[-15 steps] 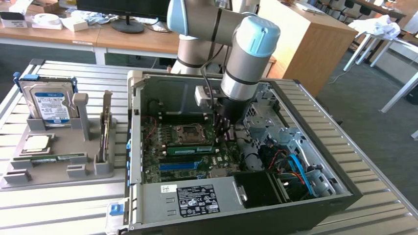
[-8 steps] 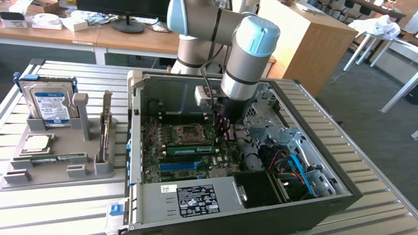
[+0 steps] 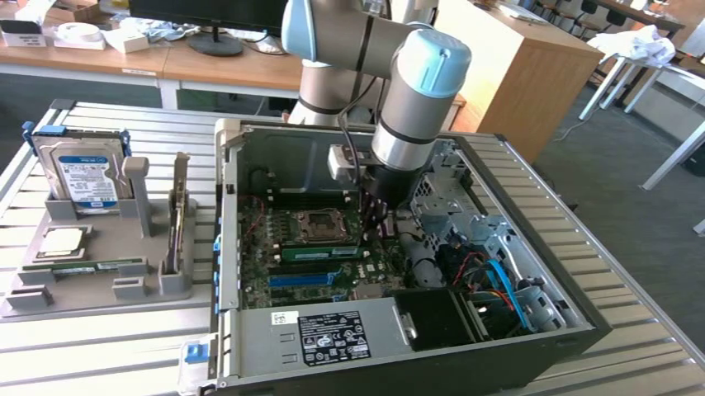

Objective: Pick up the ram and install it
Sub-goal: 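Press down the ram until it locks into place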

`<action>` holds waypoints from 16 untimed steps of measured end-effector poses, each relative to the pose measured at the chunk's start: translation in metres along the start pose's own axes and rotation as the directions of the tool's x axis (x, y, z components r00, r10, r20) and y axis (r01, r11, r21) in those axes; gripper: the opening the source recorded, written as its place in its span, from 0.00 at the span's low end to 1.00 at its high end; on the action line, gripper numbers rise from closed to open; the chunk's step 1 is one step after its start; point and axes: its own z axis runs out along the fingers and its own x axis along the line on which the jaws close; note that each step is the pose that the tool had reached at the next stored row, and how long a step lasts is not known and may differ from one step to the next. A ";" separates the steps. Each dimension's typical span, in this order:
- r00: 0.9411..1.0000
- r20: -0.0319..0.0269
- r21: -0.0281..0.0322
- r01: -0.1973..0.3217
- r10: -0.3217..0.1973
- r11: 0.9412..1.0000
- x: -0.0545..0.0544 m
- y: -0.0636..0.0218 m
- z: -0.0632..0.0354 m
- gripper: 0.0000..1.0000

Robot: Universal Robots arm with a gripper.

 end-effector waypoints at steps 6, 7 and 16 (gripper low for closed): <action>1.000 0.000 0.000 0.000 0.000 1.000 -0.001 0.0000 0.0000 0.10; 1.000 0.000 0.000 0.000 0.000 1.000 -0.001 0.0000 0.0004 0.10; 1.000 0.000 0.000 0.000 0.000 1.000 -0.001 -0.0001 0.0028 0.10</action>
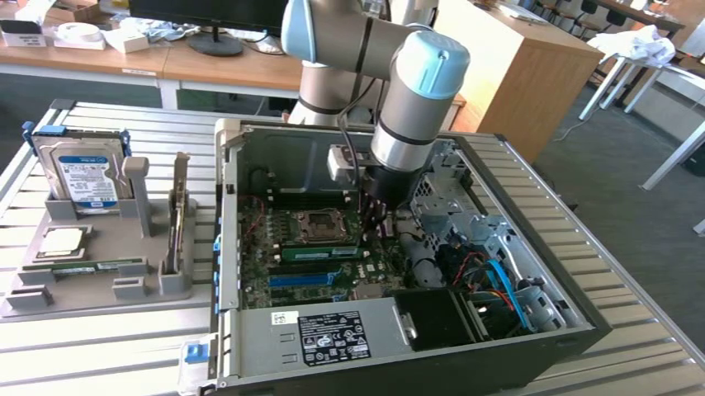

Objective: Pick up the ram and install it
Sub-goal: 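Press down the ram until it locks into place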

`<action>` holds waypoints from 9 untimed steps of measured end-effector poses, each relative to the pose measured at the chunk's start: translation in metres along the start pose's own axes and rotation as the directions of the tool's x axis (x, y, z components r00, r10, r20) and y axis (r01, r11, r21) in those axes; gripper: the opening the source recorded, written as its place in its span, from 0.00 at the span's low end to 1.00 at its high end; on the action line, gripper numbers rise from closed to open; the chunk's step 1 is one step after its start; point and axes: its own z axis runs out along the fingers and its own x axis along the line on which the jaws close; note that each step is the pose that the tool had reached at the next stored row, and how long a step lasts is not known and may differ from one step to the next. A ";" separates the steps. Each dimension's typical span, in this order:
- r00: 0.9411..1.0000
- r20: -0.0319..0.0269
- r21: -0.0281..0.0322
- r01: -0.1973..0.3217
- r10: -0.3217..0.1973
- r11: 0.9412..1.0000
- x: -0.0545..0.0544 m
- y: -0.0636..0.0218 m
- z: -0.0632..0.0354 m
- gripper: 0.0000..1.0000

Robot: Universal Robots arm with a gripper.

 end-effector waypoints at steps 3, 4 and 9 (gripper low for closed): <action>1.000 0.000 0.000 0.000 0.000 1.000 0.000 0.0000 0.0011 0.10; 1.000 0.000 0.000 0.000 0.000 1.000 0.000 0.0000 0.0011 0.10; 1.000 0.000 0.001 0.000 0.000 1.000 0.000 0.0000 0.0020 0.10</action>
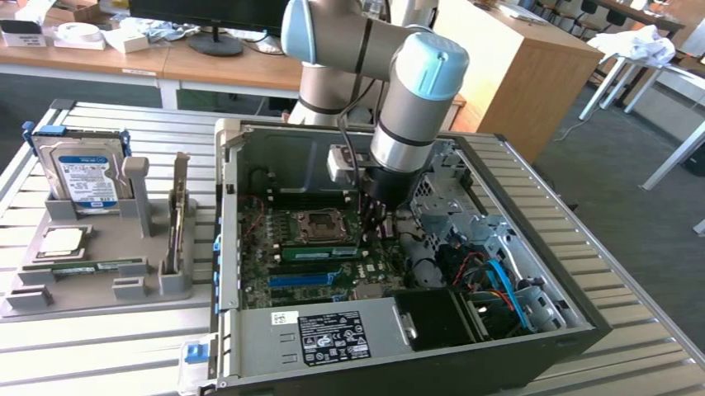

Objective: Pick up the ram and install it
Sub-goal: 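Press down the ram until it locks into place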

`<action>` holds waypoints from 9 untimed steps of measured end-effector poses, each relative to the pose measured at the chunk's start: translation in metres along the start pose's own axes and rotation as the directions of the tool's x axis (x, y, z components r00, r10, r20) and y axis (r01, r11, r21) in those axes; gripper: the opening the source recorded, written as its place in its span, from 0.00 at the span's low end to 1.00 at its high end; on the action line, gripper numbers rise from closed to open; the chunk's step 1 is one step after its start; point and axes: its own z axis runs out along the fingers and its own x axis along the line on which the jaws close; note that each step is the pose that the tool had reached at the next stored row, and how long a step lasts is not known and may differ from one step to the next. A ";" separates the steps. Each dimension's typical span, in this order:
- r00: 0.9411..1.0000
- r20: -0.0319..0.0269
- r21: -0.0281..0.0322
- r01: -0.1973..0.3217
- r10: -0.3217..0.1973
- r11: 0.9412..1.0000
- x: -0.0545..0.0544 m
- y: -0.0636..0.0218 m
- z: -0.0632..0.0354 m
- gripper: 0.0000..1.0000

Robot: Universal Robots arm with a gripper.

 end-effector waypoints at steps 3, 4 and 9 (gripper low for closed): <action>1.000 -0.001 0.000 0.000 0.000 1.000 0.000 0.0000 0.0008 0.10; 1.000 -0.001 0.000 0.000 0.000 1.000 0.000 0.0000 0.0008 0.10; 1.000 0.000 0.000 0.000 0.000 1.000 0.000 0.0000 0.0009 0.10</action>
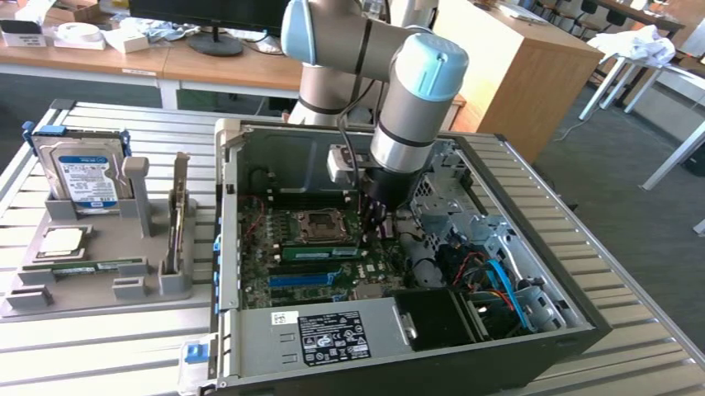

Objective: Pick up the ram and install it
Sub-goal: 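Press down the ram until it locks into place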

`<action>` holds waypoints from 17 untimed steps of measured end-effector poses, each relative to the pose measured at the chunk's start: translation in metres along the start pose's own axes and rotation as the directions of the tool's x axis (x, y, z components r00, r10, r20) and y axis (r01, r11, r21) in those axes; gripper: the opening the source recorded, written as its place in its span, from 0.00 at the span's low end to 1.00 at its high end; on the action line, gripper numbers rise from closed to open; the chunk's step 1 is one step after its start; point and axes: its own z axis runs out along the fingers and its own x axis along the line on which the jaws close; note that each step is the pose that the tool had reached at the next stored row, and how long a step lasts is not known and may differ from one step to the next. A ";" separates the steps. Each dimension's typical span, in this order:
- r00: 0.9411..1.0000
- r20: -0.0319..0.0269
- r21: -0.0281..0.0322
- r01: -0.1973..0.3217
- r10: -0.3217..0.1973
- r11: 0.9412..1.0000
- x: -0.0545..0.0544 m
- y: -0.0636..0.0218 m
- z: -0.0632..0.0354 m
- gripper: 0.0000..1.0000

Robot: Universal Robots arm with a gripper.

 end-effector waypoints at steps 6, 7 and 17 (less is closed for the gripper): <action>1.000 0.000 -0.004 0.000 0.000 1.000 0.000 -0.0002 -0.0073 0.10; 1.000 0.000 -0.005 0.000 0.000 1.000 0.000 -0.0003 -0.0088 0.10; 1.000 0.000 -0.007 0.000 0.000 1.000 0.000 -0.0004 -0.0255 0.10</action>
